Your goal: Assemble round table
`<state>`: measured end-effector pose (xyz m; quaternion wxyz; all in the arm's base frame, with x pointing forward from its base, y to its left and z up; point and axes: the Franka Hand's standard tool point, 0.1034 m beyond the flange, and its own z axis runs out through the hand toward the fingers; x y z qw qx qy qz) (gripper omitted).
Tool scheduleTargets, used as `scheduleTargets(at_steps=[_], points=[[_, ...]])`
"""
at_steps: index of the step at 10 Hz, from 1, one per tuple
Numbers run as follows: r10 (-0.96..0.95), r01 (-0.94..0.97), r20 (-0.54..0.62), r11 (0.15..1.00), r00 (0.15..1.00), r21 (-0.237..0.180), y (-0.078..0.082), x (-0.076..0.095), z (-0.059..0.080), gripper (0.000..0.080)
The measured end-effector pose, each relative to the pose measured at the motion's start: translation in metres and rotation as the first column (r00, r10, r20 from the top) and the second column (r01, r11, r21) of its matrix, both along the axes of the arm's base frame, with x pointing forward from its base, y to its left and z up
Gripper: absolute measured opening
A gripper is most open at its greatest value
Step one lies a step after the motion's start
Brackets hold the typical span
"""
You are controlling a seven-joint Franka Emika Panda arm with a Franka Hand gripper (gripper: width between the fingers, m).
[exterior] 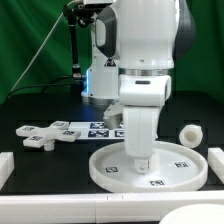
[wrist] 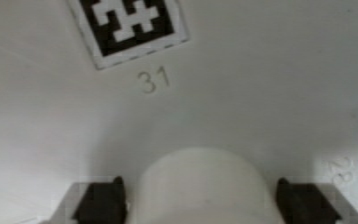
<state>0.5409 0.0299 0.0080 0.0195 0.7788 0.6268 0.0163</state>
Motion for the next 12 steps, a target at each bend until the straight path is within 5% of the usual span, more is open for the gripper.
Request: scheduleTargets(at_steps=[6, 8, 9, 11, 12], points=[[-0.007, 0.007, -0.005, 1.0, 1.0, -0.004, 0.005, 0.004, 0.0, 0.0409], [-0.007, 0.007, -0.005, 1.0, 1.0, -0.004, 0.005, 0.004, 0.0, 0.0624], [-0.009, 0.009, -0.004, 1.0, 1.0, -0.004, 0.004, 0.005, 0.001, 0.0642], [-0.038, 0.038, 0.017, 0.999, 0.999, -0.01, -0.005, 0.003, 0.019, 0.0648], [-0.099, 0.099, 0.021, 0.995, 0.995, -0.009, -0.004, -0.012, 0.03, 0.0648]])
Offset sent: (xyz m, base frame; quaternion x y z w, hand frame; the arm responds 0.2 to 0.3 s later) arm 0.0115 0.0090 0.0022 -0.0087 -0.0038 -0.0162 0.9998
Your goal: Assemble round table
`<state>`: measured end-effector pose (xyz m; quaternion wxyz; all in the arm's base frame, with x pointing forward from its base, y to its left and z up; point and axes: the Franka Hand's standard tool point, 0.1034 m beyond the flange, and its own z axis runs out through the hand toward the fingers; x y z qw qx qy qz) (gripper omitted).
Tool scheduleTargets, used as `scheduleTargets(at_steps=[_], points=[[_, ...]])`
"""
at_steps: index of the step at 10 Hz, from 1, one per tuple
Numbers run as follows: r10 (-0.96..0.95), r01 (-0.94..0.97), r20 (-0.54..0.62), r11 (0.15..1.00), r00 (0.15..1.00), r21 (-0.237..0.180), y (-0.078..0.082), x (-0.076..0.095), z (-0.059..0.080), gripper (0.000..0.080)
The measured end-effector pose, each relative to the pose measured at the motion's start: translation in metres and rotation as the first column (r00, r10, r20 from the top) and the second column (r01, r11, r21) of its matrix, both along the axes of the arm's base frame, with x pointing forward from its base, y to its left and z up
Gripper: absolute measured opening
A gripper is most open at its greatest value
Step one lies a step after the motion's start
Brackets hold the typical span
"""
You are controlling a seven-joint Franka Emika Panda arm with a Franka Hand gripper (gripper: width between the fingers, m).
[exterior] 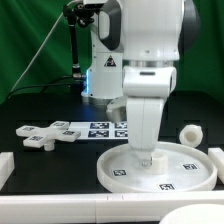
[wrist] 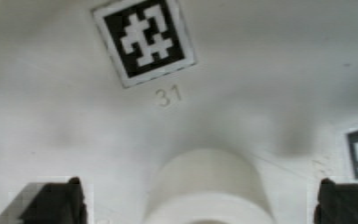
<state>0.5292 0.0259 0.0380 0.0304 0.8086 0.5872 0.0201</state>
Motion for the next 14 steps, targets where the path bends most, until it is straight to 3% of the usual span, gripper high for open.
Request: scheduleTargets(at_steps=[2, 3, 4, 5, 7, 10, 12, 14], points=[[-0.099, 0.098, 0.03, 0.995, 0.995, 0.02, 0.006, -0.028, 0.013, 0.0649], [-0.175, 0.173, 0.052, 0.984, 0.983, 0.044, 0.018, -0.04, 0.017, 0.0649], [-0.217, 0.212, 0.073, 0.974, 0.973, 0.076, 0.033, -0.052, 0.016, 0.0649], [-0.253, 0.248, 0.062, 0.965, 0.965, 0.085, 0.038, -0.059, 0.01, 0.0649], [-0.277, 0.271, 0.061, 0.958, 0.959, 0.09, 0.037, -0.057, 0.011, 0.0649], [-0.477, 0.469, 0.036, 0.874, 0.878, 0.123, 0.038, -0.057, 0.011, 0.0649], [-0.715, 0.71, -0.021, 0.691, 0.699, 0.136, 0.035, -0.06, 0.014, 0.0649], [-0.777, 0.771, -0.031, 0.619, 0.629, 0.151, 0.039, -0.057, 0.016, 0.0649]])
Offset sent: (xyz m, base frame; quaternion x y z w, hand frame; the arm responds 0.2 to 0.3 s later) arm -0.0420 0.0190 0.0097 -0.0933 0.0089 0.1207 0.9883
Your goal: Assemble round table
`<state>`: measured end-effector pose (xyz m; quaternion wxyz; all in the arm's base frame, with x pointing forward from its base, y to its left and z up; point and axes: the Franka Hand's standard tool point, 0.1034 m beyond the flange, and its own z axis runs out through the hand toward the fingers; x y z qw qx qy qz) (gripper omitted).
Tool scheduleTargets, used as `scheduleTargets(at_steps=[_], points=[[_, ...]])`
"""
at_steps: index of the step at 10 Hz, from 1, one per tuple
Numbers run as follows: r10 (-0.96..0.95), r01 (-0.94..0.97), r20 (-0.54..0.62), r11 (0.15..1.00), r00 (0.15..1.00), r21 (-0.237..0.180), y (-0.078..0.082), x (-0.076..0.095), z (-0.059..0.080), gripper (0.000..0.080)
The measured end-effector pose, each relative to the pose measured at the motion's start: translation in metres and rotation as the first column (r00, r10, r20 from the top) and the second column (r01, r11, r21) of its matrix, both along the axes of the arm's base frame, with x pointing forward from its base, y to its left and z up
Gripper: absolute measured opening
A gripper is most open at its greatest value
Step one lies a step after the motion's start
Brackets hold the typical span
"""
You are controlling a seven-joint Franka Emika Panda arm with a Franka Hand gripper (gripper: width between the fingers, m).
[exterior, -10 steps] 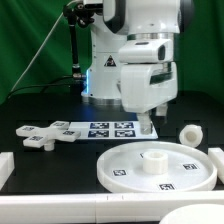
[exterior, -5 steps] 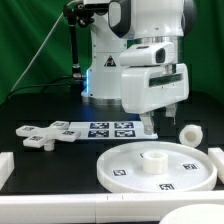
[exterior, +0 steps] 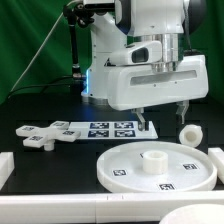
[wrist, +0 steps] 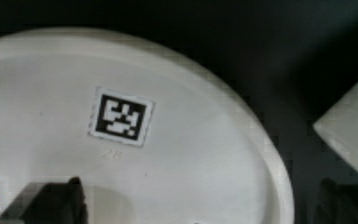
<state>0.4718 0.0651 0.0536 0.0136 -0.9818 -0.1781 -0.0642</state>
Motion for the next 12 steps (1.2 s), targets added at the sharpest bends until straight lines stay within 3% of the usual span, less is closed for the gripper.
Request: scheduleTargets(at_steps=[4, 5, 7, 10, 12], points=[[-0.233, 0.234, -0.022, 0.971, 0.972, 0.039, 0.004, -0.001, 0.0, 0.0649], [-0.387, 0.39, -0.059, 0.919, 0.92, 0.055, 0.015, -0.002, 0.001, 0.0649], [-0.502, 0.508, -0.084, 0.858, 0.861, 0.074, 0.034, 0.007, 0.007, 0.0649], [-0.648, 0.658, -0.117, 0.748, 0.752, 0.09, 0.037, 0.006, 0.007, 0.0649], [-0.763, 0.78, -0.163, 0.619, 0.626, 0.095, 0.042, 0.002, 0.003, 0.0649]])
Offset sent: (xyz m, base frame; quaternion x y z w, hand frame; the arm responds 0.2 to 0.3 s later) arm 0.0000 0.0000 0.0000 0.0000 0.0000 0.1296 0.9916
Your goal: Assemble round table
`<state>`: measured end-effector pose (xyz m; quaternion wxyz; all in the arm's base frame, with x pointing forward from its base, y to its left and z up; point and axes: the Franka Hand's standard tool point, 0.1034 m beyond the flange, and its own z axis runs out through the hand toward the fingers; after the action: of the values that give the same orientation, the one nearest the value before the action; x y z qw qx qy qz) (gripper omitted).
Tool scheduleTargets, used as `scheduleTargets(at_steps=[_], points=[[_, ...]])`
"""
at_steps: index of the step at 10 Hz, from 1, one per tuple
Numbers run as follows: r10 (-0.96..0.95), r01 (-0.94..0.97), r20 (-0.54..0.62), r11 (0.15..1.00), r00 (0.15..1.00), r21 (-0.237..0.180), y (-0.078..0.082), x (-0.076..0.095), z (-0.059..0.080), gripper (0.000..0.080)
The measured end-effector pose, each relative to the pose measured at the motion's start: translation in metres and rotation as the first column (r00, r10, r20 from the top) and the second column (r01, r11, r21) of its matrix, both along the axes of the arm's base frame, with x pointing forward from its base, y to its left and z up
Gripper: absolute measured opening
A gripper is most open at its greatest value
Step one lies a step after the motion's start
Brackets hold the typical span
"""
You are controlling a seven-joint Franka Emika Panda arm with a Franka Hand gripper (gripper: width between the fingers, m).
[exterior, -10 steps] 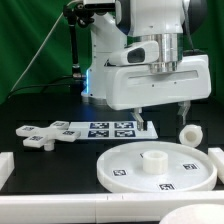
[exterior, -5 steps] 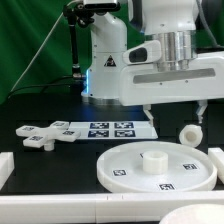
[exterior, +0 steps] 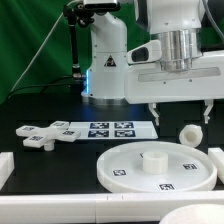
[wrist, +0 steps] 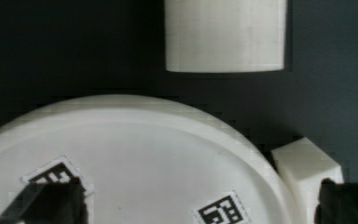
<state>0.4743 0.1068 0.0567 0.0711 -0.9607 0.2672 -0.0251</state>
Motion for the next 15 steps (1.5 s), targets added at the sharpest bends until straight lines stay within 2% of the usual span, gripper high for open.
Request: scheduleTargets(at_steps=[3, 5, 6, 7, 9, 11, 15], points=[[0.009, -0.009, -0.01, 1.0, 1.0, 0.001, 0.007, -0.006, -0.016, 0.0649], [0.037, -0.037, -0.021, 0.999, 0.999, 0.001, 0.007, -0.007, -0.018, 0.0649], [0.078, -0.077, -0.081, 0.997, 0.994, 0.016, 0.004, -0.012, -0.021, 0.0649], [0.093, -0.086, -0.152, 0.995, 0.984, 0.05, 0.0, -0.01, -0.019, 0.0649], [0.125, -0.107, -0.221, 0.99, 0.967, 0.095, 0.003, -0.001, -0.012, 0.0649], [0.166, -0.118, -0.33, 0.98, 0.929, 0.16, 0.005, -0.003, -0.014, 0.0649], [0.224, -0.083, -0.525, 0.957, 0.821, 0.278, 0.0, -0.01, -0.016, 0.0649]])
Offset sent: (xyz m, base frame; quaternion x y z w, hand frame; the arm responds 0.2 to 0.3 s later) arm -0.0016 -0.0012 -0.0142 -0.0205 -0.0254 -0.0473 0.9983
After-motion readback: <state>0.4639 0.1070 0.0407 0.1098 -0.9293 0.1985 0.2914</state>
